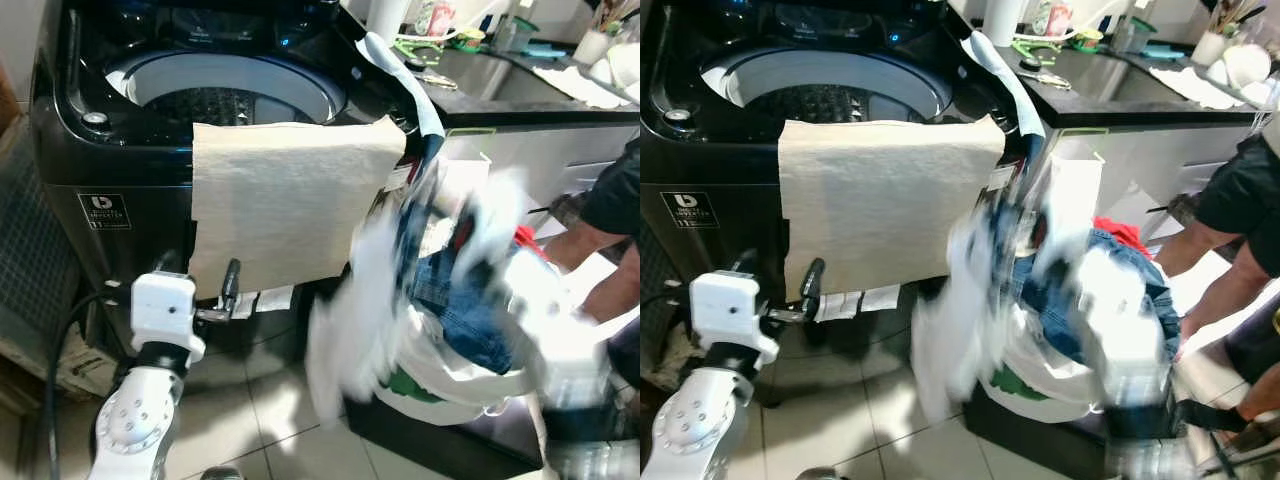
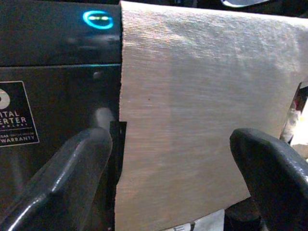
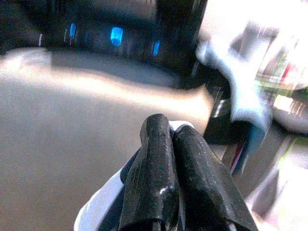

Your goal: Clothes washing

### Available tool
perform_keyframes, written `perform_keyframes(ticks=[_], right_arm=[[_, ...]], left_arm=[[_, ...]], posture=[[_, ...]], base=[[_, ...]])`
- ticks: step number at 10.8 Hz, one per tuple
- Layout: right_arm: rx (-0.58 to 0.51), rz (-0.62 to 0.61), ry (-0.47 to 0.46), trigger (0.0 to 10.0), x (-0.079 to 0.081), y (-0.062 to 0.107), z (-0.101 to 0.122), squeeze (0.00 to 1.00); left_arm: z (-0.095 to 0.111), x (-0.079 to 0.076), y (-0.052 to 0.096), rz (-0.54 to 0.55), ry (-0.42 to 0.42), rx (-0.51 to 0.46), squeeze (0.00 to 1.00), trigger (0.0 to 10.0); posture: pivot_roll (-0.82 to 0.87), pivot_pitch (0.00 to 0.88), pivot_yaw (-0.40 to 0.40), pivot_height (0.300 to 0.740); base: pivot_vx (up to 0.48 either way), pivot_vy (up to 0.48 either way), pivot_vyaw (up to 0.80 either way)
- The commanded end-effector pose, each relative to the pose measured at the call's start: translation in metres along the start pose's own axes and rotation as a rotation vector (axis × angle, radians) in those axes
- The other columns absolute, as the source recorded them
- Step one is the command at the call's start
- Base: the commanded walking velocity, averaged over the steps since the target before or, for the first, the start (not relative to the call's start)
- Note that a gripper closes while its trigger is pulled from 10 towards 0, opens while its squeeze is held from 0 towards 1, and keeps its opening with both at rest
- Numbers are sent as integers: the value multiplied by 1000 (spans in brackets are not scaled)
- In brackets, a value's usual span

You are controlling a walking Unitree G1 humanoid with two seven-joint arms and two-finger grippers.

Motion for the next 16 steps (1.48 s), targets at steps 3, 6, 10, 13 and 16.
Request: perform_keyframes(ticks=[3, 6, 10, 13, 16], right_arm=[[-222, -200, -35, 10000, -94, -15, 89, 0], [-254, -518, -48, 10000, -165, -32, 164, 0], [-120, -983, 172, 10000, -240, 4, 185, 0], [-11, -505, 273, 10000, -171, -66, 155, 0], [78, -217, 317, 10000, -132, -89, 133, 0]], left_arm=[[-1, -5, -9, -20, -3, 9, 0, 10000], [3, -10, -20, -48, -5, 0, 0, 10000], [5, -11, -33, -57, -12, -15, 0, 10000], [3, -8, -29, -38, -13, -8, 0, 10000], [4, -7, -31, -25, -14, -16, 0, 10000]], posture=[[194, 0, -126, 740], [175, 0, -98, 740], [193, 0, -120, 740], [219, 0, -131, 740], [230, 0, -153, 740]], base=[[0, 0, 0], [0, 0, 0], [0, 0, 0], [0, 0, 0], [0, 0, 0]])
Point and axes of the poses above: a point about 5 cm out from each wrist's last joint towards the gripper, its own y axis pointing back from the gripper into the wrist, its own z axis along the axis of the wrist's last joint, x = y × z, the point moved 3 cm from there along -y, pointing out of the wrist towards the gripper, and after that the axes turned 11 degrees about y, right-handed, at the moved point
